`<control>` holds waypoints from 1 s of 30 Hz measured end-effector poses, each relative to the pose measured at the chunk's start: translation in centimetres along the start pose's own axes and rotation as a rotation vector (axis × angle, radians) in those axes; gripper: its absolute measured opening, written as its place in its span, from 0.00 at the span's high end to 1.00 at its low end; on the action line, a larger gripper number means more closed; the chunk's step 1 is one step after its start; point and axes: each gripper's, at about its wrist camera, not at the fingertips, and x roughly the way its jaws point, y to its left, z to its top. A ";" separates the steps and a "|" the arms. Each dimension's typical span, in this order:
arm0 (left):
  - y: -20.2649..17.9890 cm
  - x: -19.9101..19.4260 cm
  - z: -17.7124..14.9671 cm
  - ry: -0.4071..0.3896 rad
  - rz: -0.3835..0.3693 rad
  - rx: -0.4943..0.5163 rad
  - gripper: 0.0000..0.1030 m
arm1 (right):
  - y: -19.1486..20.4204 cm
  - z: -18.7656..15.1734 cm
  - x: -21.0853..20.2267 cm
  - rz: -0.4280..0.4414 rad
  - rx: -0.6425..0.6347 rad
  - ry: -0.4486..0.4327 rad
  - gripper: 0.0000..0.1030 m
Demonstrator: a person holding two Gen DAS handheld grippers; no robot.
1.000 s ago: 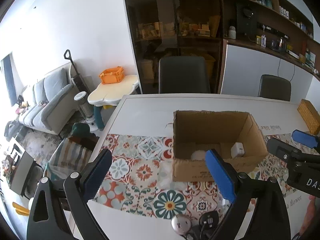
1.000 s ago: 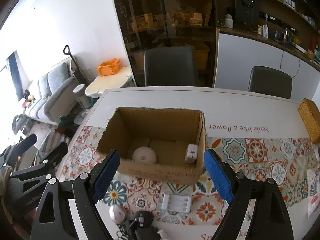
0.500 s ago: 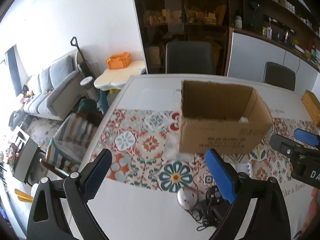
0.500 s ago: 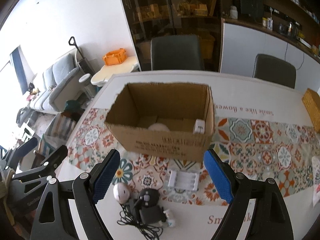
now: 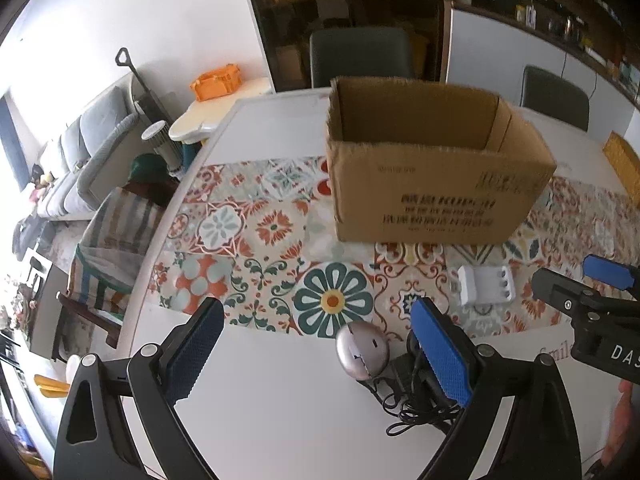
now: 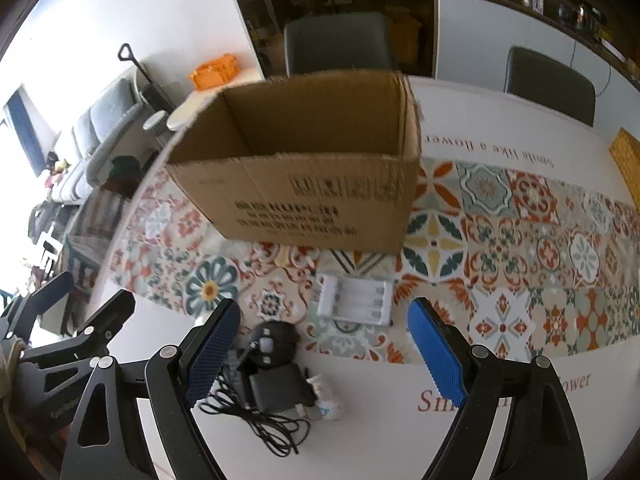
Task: Organize rigid objects
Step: 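Withdraw both tools from the box back toward the remaining items, then grasp the white battery charger with the right gripper while the left gripper grasps the black charger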
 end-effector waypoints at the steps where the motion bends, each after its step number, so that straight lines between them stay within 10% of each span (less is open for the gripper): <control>1: -0.2 0.5 -0.1 0.015 -0.002 0.004 0.07 | -0.2 -0.1 0.3 -0.003 0.003 0.008 0.17; 30: -2.9 10.2 0.0 0.221 0.000 0.061 0.07 | -2.9 -0.9 13.7 -0.024 0.081 0.257 0.17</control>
